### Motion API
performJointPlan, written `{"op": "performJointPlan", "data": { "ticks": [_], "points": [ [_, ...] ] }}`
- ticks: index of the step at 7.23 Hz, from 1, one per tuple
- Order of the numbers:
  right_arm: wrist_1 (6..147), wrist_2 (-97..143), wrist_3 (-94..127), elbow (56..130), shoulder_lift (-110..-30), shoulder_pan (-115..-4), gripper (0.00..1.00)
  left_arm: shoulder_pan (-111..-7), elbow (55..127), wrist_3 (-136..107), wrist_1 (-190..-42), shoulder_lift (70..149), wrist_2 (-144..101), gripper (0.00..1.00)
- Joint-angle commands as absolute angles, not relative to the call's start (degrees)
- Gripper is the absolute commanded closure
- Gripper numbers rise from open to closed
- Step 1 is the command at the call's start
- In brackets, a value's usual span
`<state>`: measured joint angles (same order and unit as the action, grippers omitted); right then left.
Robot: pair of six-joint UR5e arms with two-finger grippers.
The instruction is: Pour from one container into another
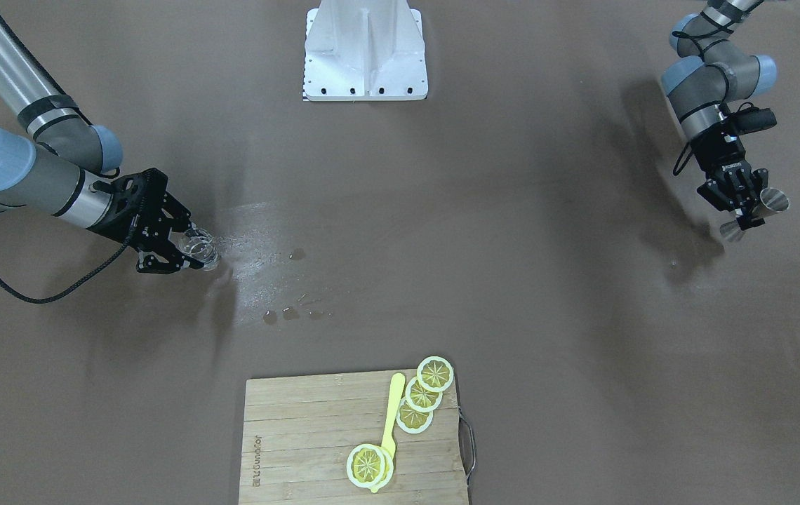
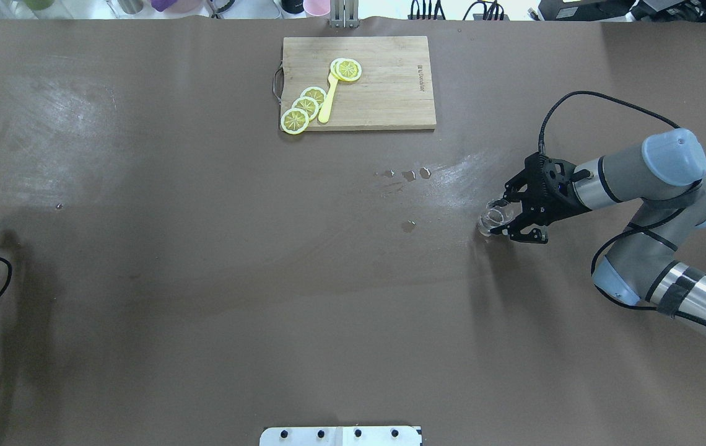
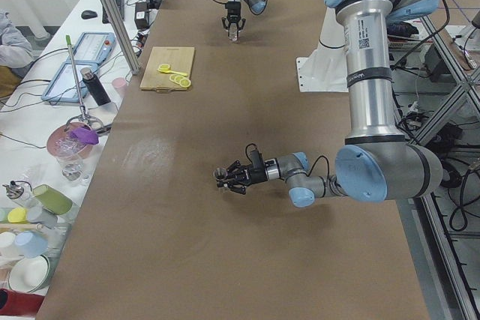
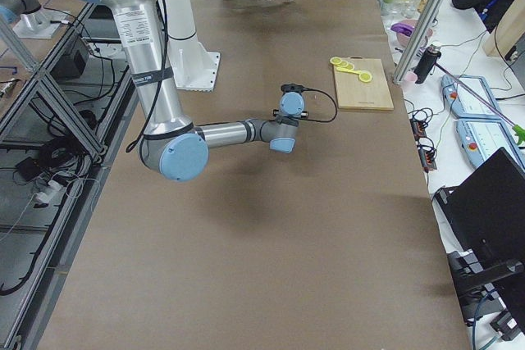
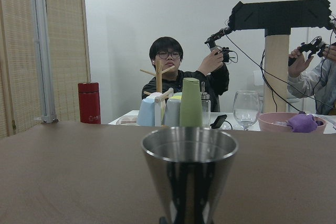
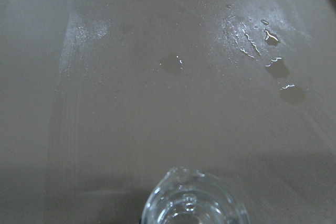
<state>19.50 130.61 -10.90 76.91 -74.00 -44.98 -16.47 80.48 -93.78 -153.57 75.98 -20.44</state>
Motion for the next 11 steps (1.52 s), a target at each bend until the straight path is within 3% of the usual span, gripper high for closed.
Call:
{"op": "performJointPlan", "data": {
  "ticks": [1, 3, 5, 7, 11],
  "points": [
    [19.4, 130.3, -10.9, 76.9, -73.9, -44.9, 0.0, -16.1, 80.3, -94.2, -153.3, 76.0, -20.9, 1.0],
    [19.4, 130.3, -10.9, 77.0, -73.9, -44.9, 0.0, -16.1, 80.2, -94.2, -153.2, 76.0, -21.0, 1.0],
    [19.4, 130.3, -10.9, 77.3, -73.5, -45.0, 0.0, -15.8, 80.1, -94.1, -153.1, 76.0, -21.6, 0.84],
    [19.4, 130.3, -10.6, 77.9, -72.4, -45.9, 0.0, -15.8, 80.1, -94.1, -153.1, 76.0, -21.6, 0.75],
    [19.3, 130.5, -6.8, 80.6, -72.4, -47.2, 0.0, -15.8, 79.9, -94.2, -153.1, 76.0, -21.6, 0.27]
  ]
}}
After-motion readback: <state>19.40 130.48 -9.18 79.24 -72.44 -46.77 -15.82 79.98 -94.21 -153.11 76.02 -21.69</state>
